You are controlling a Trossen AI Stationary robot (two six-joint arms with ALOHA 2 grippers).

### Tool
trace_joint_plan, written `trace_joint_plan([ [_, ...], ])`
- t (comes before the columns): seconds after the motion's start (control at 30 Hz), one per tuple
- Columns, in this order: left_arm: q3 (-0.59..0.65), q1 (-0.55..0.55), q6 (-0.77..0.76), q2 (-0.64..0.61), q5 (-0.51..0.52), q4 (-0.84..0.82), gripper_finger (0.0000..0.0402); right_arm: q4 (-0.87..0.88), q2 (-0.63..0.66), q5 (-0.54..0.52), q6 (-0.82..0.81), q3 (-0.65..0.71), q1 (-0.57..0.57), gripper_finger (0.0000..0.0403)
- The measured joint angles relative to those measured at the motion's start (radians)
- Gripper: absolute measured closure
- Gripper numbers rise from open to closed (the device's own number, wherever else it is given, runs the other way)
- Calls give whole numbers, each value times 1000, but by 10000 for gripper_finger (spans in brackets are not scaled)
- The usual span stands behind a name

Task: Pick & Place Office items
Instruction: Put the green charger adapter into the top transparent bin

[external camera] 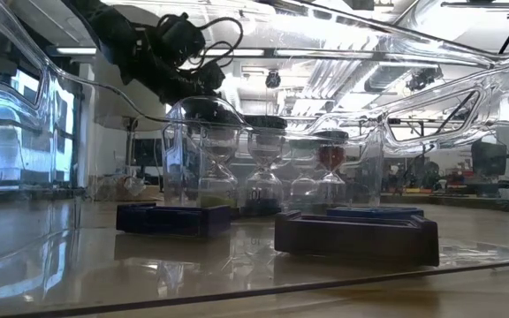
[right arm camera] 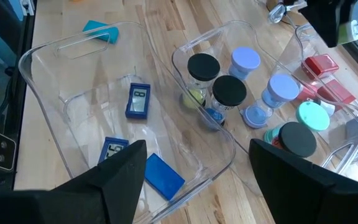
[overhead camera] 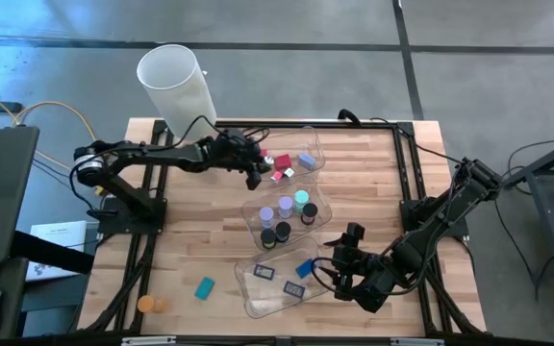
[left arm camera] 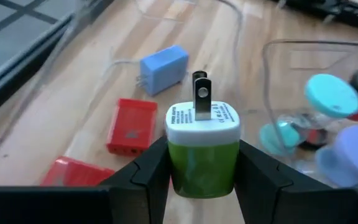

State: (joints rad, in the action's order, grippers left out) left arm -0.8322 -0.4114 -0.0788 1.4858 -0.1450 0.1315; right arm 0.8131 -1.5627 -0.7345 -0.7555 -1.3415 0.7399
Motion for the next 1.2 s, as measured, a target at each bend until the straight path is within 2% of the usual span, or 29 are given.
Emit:
trace_joint_plan([
  [0.3,0,0,-55,0,100,0,260,0,0,0,0,0,0,129],
  [1.2,0,1,-109,-1,84,-6,252,-1,0,1,-8,0,0,129],
])
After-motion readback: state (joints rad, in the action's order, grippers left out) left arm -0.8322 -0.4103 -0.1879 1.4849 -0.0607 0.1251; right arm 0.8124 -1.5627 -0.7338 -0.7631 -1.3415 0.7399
